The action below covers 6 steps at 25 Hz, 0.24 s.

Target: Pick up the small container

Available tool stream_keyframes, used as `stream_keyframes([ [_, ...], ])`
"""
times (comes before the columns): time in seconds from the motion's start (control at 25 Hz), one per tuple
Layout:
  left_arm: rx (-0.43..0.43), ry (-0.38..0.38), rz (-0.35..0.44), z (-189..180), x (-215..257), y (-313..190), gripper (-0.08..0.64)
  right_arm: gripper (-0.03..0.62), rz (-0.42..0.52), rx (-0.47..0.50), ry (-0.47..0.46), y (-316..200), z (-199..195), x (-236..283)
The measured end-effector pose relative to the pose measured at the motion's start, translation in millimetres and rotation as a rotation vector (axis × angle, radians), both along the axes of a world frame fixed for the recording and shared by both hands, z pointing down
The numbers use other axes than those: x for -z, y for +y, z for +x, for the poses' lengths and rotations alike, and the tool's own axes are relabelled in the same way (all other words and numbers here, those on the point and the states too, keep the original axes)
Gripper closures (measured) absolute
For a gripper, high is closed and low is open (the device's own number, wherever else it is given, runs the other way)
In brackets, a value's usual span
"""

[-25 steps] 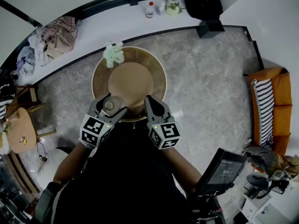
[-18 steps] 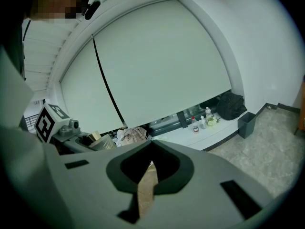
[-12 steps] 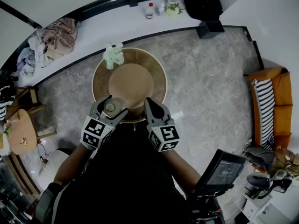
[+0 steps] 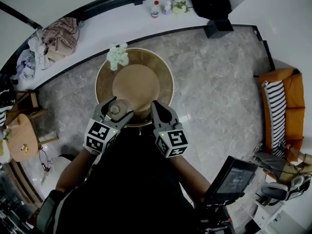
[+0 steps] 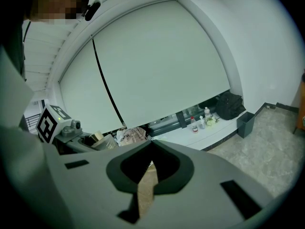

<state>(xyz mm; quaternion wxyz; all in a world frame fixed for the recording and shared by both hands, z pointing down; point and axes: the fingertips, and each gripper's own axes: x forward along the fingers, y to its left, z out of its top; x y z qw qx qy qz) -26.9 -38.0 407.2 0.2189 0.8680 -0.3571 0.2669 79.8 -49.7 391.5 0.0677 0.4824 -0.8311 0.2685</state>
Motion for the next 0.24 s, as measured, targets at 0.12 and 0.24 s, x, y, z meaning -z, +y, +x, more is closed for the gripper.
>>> stream_keyframes([
  [0.12,-0.003,-0.002,-0.001,-1.6,-6.1,1.3,0.218,0.586,0.003,-0.003,0.003,0.2,1.3,-1.1],
  [0.24,-0.003,-0.006,-0.005,-2.8,-7.5,0.2,0.218,0.586,0.000,-0.006,0.003,-0.2,1.3,-1.0],
])
